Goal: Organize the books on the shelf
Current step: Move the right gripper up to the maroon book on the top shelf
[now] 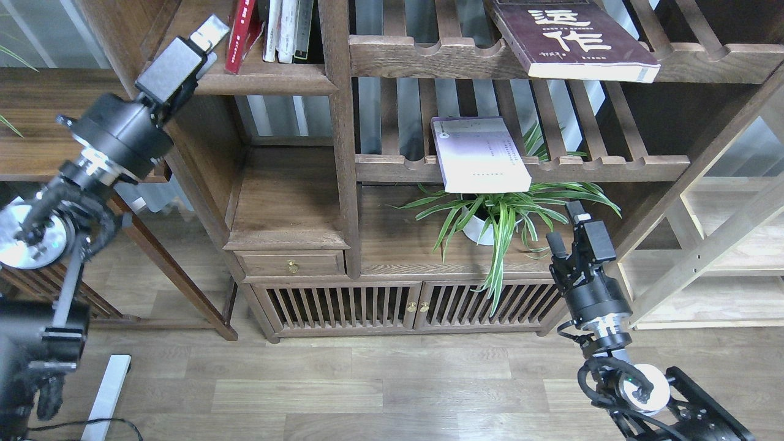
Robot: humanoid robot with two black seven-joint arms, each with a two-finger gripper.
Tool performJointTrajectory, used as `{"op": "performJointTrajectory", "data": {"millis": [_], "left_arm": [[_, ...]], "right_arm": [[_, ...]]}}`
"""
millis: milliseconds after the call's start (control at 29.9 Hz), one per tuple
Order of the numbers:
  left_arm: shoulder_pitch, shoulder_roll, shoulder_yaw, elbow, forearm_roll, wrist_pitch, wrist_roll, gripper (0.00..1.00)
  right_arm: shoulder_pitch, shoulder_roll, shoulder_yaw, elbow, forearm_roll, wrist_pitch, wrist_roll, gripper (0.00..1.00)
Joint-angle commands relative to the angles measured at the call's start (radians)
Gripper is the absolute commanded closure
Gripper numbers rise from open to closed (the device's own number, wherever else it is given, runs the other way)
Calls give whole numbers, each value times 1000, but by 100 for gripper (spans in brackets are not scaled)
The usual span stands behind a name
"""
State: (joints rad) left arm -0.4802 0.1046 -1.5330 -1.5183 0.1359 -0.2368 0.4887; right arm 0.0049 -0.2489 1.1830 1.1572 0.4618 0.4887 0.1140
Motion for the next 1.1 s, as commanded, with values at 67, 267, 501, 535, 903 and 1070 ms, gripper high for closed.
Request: {"op": "performJointTrajectory", "data": {"millis": [67, 267, 501, 535, 903, 1070], "left_arm": [[75, -42, 2, 4, 2, -25, 0, 2], [176, -105, 5, 10, 1, -81, 0, 2], [196, -105, 13, 12, 14, -102, 0, 2], [195, -105, 14, 13, 16, -102, 0, 2], [192, -105, 11, 38, 17, -99, 0, 2], [190, -105, 11, 40, 19, -99, 0, 2]], "right_arm": [[-5, -38, 7, 65, 0, 0, -2, 0], [12, -49, 10, 70, 0, 0, -2, 0], [117, -58, 17, 64, 0, 0, 0, 0], [134, -64, 21, 64, 0, 0, 0, 0], [217, -81, 41, 58, -20, 0, 0, 0], [222, -82, 44, 58, -34, 0, 0, 0]]}}
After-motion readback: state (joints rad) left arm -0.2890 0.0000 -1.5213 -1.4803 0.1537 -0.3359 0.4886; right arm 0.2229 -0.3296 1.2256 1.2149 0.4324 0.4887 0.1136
